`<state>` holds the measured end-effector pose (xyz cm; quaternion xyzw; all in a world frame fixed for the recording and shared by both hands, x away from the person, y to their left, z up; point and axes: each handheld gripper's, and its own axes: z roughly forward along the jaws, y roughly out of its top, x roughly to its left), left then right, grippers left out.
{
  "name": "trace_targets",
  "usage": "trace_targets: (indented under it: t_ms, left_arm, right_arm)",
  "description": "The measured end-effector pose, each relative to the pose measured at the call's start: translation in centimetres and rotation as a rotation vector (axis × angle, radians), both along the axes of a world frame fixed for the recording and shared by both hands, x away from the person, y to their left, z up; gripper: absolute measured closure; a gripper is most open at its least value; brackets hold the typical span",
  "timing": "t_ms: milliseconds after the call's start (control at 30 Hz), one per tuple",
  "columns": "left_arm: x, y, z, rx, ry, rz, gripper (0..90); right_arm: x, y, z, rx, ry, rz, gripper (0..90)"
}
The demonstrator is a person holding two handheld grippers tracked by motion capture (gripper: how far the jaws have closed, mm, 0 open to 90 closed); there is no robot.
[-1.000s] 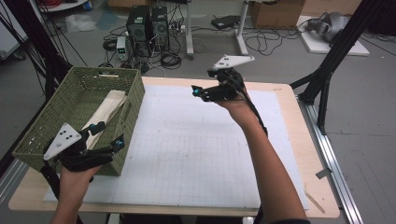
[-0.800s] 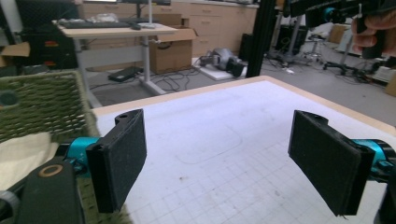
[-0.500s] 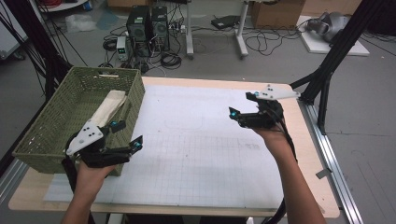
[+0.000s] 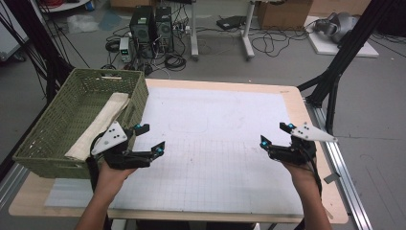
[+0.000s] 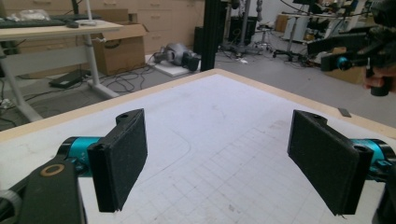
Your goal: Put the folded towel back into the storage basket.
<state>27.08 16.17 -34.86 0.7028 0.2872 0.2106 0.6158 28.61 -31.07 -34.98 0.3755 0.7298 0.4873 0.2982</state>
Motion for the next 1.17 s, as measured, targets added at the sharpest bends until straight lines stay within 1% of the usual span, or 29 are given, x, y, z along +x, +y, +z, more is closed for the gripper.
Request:
trace_targets:
  t_ms: [67,200,233,267,300,333,533,667,700,767,833,933,1000,1167]
  left_arm:
    - [0.2,-0.4,-0.2,0.001,0.001,-0.004,20.2]
    - [0.6,-1.2,-0.8,0.006,0.01,-0.011,20.1]
    - [0.7,-1.4,-1.0,0.007,0.011,-0.009,20.1]
    - [0.7,-1.5,-1.3,0.004,0.016,-0.011,20.0]
    - [0.7,-1.6,-1.5,0.002,0.018,-0.013,20.0]
    - [0.7,-1.7,-1.8,0.003,0.021,-0.012,20.0]
    - [0.8,-2.3,-2.9,0.013,0.036,-0.015,20.1]
    - [0.5,-2.8,-3.4,0.03,0.034,-0.019,20.1]
    - [0.5,-2.9,-3.5,0.033,0.033,-0.021,20.1]
    - [0.4,-3.1,-3.8,0.039,0.041,-0.021,20.1]
    - [0.4,-3.2,-4.1,0.045,0.049,-0.018,20.0]
    - [0.5,-3.3,-4.6,0.052,0.061,-0.015,19.8]
    - [0.5,-3.4,-4.8,0.055,0.062,-0.011,19.8]
    - [0.6,-3.5,-5.2,0.062,0.071,-0.015,19.8]
  right_arm:
    - [-1.0,-0.6,-1.0,0.004,-0.004,-0.019,16.2]
    - [-2.7,-1.4,-3.1,-0.003,0.02,-0.041,16.3]
    - [-3.0,-1.5,-3.6,0.002,0.033,-0.044,16.2]
    - [-3.2,-1.6,-4.1,-0.002,0.043,-0.045,16.2]
    - [-3.4,-1.7,-4.6,-0.021,0.052,-0.052,16.2]
    - [-3.6,-1.7,-4.8,-0.028,0.053,-0.051,16.2]
    - [-4.8,-1.9,-6.1,-0.004,0.05,-0.066,16.2]
    - [-5.0,-2.0,-6.2,-0.021,0.055,-0.059,16.2]
    - [-4.9,-2.1,-6.2,-0.025,0.05,-0.059,16.2]
    - [-4.7,-2.0,-6.2,-0.027,0.055,-0.059,16.2]
    - [-4.5,-2.0,-6.3,-0.042,0.052,-0.061,16.2]
    - [-4.4,-2.1,-6.3,-0.038,0.05,-0.059,16.2]
    - [-4.3,-2.1,-6.3,-0.025,0.058,-0.064,16.2]
    - [-4.1,-2.4,-6.4,-0.023,0.069,-0.066,16.1]
